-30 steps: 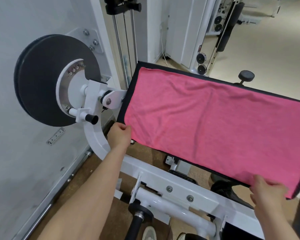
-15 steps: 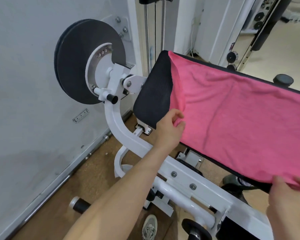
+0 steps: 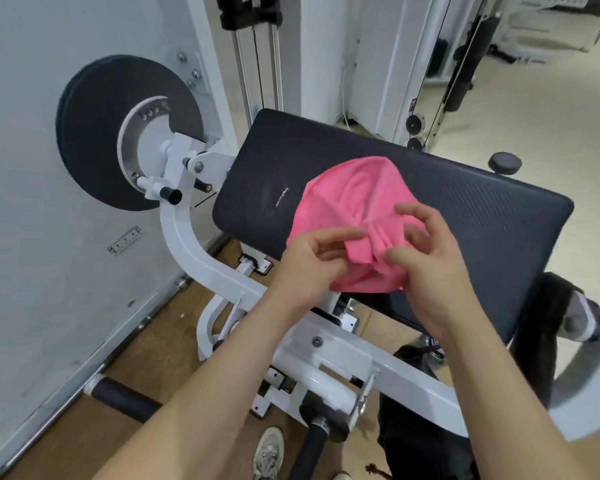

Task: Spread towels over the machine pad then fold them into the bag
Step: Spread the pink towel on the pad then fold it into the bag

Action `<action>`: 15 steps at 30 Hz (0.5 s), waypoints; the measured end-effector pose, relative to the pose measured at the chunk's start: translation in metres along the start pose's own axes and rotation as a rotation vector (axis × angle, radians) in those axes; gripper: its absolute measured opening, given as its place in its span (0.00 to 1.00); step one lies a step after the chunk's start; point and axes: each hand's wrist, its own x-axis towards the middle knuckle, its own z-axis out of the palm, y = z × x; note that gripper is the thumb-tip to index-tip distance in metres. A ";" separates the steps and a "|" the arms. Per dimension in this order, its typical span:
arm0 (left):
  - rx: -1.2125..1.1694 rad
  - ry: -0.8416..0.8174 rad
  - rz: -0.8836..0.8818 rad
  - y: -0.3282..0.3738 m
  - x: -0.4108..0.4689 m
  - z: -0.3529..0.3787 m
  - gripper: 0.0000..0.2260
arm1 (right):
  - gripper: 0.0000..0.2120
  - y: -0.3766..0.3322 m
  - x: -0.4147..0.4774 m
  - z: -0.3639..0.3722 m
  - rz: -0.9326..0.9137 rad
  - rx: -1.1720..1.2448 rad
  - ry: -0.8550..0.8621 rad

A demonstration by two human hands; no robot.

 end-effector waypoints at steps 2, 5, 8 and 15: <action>0.130 0.048 0.088 0.008 -0.010 -0.001 0.12 | 0.22 -0.006 -0.008 0.000 0.053 0.022 -0.106; 0.300 0.100 0.267 0.016 -0.021 -0.007 0.09 | 0.21 -0.014 -0.018 -0.002 -0.002 -0.166 -0.243; 0.369 0.034 0.341 0.022 -0.026 -0.015 0.07 | 0.23 -0.026 -0.028 -0.002 -0.087 -0.309 -0.381; 0.322 -0.062 0.293 0.022 -0.042 -0.010 0.08 | 0.16 -0.029 -0.041 -0.001 0.014 -0.187 -0.342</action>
